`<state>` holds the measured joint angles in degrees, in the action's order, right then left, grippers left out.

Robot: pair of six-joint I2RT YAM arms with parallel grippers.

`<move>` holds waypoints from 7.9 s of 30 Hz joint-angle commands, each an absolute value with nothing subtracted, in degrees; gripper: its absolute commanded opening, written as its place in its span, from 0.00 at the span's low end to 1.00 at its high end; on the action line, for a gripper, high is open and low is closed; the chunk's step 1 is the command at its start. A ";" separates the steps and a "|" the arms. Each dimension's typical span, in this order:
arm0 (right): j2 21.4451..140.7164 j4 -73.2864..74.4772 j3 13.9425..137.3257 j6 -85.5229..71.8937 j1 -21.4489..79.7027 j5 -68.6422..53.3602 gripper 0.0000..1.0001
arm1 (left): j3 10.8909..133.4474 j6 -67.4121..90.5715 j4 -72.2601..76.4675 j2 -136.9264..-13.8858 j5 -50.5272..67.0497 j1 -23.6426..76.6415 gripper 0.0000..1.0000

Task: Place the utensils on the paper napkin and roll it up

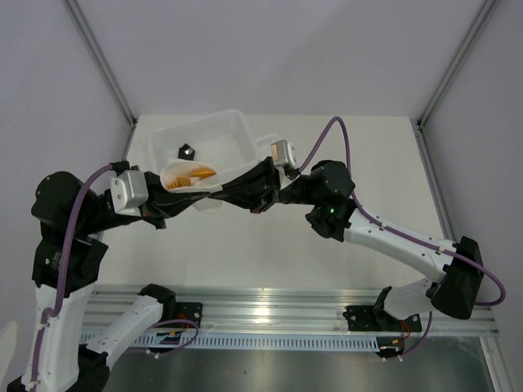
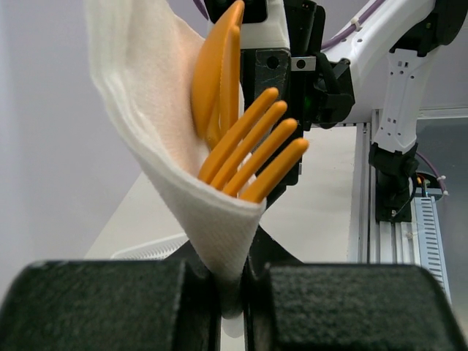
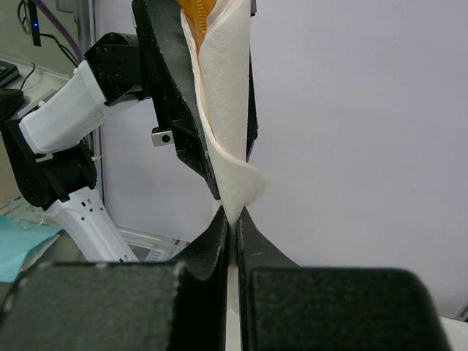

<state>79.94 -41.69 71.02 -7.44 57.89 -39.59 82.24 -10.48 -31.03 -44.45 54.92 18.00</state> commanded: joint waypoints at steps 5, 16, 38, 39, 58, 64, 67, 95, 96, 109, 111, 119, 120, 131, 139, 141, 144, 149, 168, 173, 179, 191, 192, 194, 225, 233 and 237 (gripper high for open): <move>79.28 -43.68 71.98 -6.15 58.10 -44.38 0.00 | 82.44 -11.16 -29.44 -44.12 56.25 18.28 0.27; 82.00 -47.02 73.83 -9.14 58.62 -45.62 0.00 | 81.47 -5.89 -24.88 -44.12 57.92 18.28 0.41; 83.58 -41.23 76.73 -7.38 58.89 -44.21 0.42 | 80.42 -6.77 -26.28 -43.15 58.54 18.28 0.01; 83.76 -40.61 76.90 -7.38 58.80 -44.30 0.45 | 80.51 -6.59 -26.19 -43.15 58.45 18.28 0.01; 87.98 -36.57 80.07 -10.20 58.45 -45.35 0.18 | 82.27 -6.33 -25.93 -43.77 57.13 18.28 0.01; 87.98 -35.95 79.72 -9.41 58.27 -48.07 0.28 | 82.62 -6.94 -26.37 -43.77 56.86 18.28 0.01; 88.85 -35.68 80.33 -9.05 58.27 -50.70 0.57 | 82.70 -6.68 -26.11 -43.77 57.22 18.28 0.01; 90.62 -36.74 78.23 -7.30 58.71 -51.07 0.00 | 82.53 -7.73 -27.60 -43.59 56.95 18.28 0.01; 90.35 -37.61 77.79 -7.21 58.62 -50.80 0.00 | 82.44 -7.82 -27.68 -43.42 56.87 18.28 0.01; 82.72 -27.25 72.96 -2.90 53.53 -39.64 0.82 | 81.48 -9.66 -28.83 -42.45 55.81 18.28 0.01; 79.91 -25.41 72.51 -1.07 53.35 -38.59 0.82 | 81.21 -9.84 -29.00 -42.36 55.29 18.28 0.01; 78.75 -26.89 74.17 -2.81 54.57 -42.36 0.82 | 80.95 -10.37 -29.09 -42.45 54.84 18.28 0.01; 79.19 -27.42 74.44 -3.25 54.75 -42.62 0.82 | 80.86 -10.28 -29.18 -42.36 54.93 18.28 0.01; 84.11 -34.98 79.10 -11.59 56.16 -47.81 0.51 | 80.07 -10.55 -29.45 -42.01 55.20 18.28 0.01; 86.04 -37.00 80.59 -14.24 56.69 -50.54 0.09 | 79.89 -10.11 -29.18 -42.01 55.37 18.28 0.01; 86.05 -37.00 80.42 -14.33 56.60 -50.54 0.00 | 79.72 -10.02 -29.18 -41.92 55.37 18.28 0.01; 86.04 -36.83 80.24 -13.98 56.60 -50.62 0.00 | 79.80 -9.93 -29.01 -42.01 55.46 18.28 0.01; 85.69 -35.60 80.16 -12.57 56.60 -50.36 0.00 | 79.98 -9.84 -29.09 -42.10 55.55 18.28 0.01; 88.50 -36.39 82.97 -14.94 57.83 -50.62 0.37 | 79.89 -9.14 -28.21 -42.10 56.16 18.28 0.01; 88.42 -36.39 83.32 -15.29 58.09 -50.18 0.15 | 79.46 -9.05 -28.30 -42.01 56.08 18.37 0.01; 88.59 -34.54 83.94 -14.86 58.10 -50.45 0.00 | 79.63 -9.23 -28.30 -41.92 55.46 18.28 0.01; 90.17 -25.42 87.62 -17.31 55.11 -48.96 0.00 | 81.47 -14.15 -33.30 -40.69 49.32 18.28 0.75; 90.44 -24.62 87.89 -17.40 54.76 -48.87 0.00 | 82.17 -14.76 -33.92 -40.43 48.35 18.28 0.78; 90.70 -22.34 88.94 -17.93 53.88 -48.78 0.00 | 82.79 -16.69 -35.15 -39.38 45.89 18.28 0.91; 125.04 -6.77 126.43 -34.27 36.57 -42.98 0.00 | 48.15 -18.39 -40.33 -24.23 0.53 11.87 0.99; 153.93 -21.77 146.67 -57.64 35.33 -30.07 0.00 | 60.01 -7.30 -41.23 -44.00 -4.12 9.32 1.00; 158.82 -19.79 150.38 -56.19 36.03 -23.40 0.00 | 68.54 0.08 -43.33 -57.54 -3.97 -3.28 1.00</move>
<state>157.73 -16.16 145.86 -53.15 34.92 -30.09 62.94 -8.23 -43.03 -50.43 -1.41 5.32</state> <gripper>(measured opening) 0.032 0.995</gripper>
